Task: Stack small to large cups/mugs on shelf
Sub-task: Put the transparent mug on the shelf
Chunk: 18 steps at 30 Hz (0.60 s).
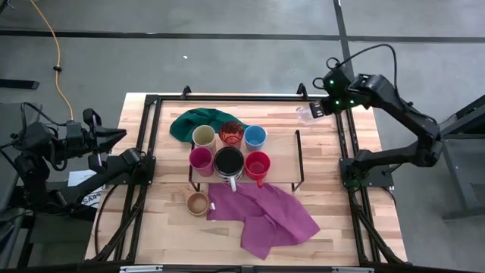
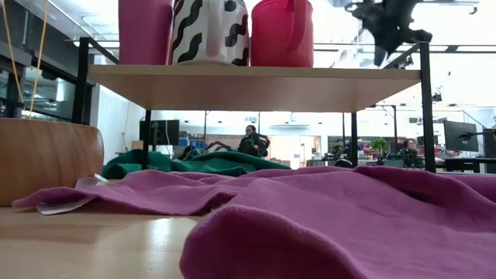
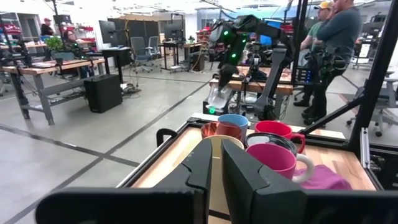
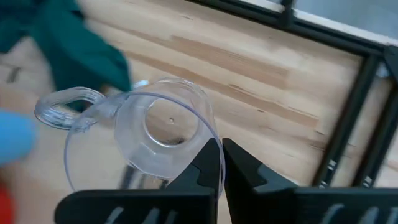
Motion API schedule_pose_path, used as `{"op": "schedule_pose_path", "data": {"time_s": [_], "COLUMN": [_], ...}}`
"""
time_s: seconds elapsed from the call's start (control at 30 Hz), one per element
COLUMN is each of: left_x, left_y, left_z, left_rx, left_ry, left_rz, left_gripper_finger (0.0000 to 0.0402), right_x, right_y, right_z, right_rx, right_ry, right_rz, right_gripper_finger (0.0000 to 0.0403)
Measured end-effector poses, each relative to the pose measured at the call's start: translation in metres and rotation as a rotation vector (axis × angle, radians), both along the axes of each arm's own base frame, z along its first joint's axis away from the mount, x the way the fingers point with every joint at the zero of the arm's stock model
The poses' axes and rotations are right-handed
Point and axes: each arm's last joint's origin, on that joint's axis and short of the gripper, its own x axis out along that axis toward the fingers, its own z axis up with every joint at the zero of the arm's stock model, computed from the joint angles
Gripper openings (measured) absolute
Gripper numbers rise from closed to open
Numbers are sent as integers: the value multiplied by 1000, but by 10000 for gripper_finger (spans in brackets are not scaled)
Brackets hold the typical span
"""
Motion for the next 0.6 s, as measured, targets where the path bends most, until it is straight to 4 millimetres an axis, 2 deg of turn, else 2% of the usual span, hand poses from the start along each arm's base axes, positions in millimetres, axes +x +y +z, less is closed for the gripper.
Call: {"op": "schedule_pose_path", "data": {"time_s": [0.13, 0.27, 0.4, 0.6], "left_x": [0, 0, 0, 0], "left_y": [0, 0, 0, 0], "left_z": [0, 0, 0, 0], "left_rx": [0, -3, -2, -6], "left_ry": [0, -1, -1, -3], "left_rz": [8, 14, 16, 20], "left_gripper_finger": [24, 24, 24, 24], "right_x": [4, 9, 18, 44], "right_y": [8, 17, 24, 29], "right_z": [14, 19, 17, 4], "right_rx": [-5, 8, 33, 81], "right_ry": [-60, -95, -89, -31], "right_rz": [59, 99, 136, 216], "right_gripper_finger": [0, 0, 0, 0]}}
